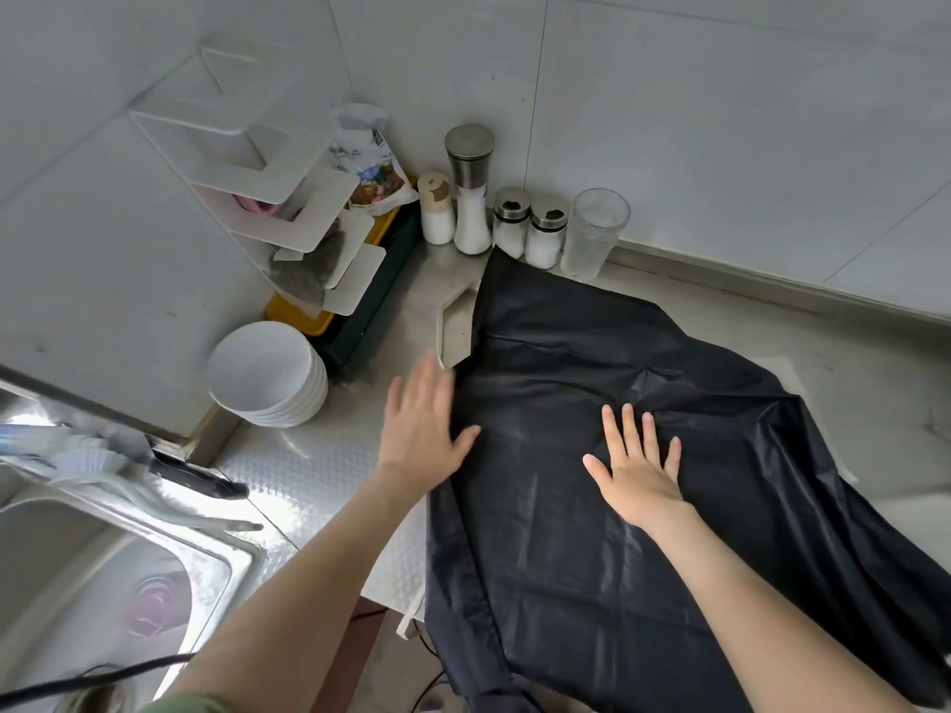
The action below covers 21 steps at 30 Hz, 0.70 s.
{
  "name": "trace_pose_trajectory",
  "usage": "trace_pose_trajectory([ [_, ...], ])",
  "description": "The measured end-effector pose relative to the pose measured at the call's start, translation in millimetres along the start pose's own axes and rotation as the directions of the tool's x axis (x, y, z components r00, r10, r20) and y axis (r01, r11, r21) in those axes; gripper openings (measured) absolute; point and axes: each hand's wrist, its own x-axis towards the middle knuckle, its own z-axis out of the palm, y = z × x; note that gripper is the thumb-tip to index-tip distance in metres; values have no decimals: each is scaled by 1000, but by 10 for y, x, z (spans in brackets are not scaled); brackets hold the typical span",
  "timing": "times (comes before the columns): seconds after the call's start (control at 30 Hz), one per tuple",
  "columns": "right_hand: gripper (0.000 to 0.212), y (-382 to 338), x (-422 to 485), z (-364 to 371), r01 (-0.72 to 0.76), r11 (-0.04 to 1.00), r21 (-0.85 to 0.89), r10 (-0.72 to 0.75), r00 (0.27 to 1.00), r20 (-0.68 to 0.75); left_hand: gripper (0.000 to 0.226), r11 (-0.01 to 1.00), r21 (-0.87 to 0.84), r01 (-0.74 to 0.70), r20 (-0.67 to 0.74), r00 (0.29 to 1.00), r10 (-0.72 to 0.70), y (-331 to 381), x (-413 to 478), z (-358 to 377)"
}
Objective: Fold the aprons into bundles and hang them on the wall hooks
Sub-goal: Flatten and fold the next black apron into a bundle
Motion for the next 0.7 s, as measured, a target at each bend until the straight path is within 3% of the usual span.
trace_pose_trajectory([
  [0.03,63,-20,-7,5,2,1000,2,-2,1000,-5,75,977,36,-209,-4,978,209,34,-10,24],
  [0.07,63,-36,-15,10,0,1000,7,0,1000,-9,75,919,95,-383,97,922,374,47,-20,32],
  [0.1,62,-36,-17,5,-2,1000,11,2,1000,-7,74,877,125,-464,237,872,428,50,-26,41],
  [0.17,60,-14,-18,-14,-13,1000,11,13,1000,6,72,923,179,-341,449,863,232,-33,-57,48],
  [0.23,59,6,-12,-44,-30,1000,6,30,999,28,79,954,212,-212,501,862,80,-172,-88,81],
  [0.4,60,-10,0,-69,-60,998,8,59,997,46,109,942,215,-258,612,787,76,-444,-129,37],
  [0.57,68,-218,-17,-130,-132,983,-126,127,991,-42,123,953,210,-218,610,791,46,-601,-307,53],
  [0.63,77,-415,-52,-161,-4,985,-172,-29,981,-193,120,953,209,-221,596,801,56,-612,-363,51],
  [0.7,75,-685,-62,-188,235,961,-149,-270,918,-291,112,948,216,-233,565,822,73,-628,-402,63],
])
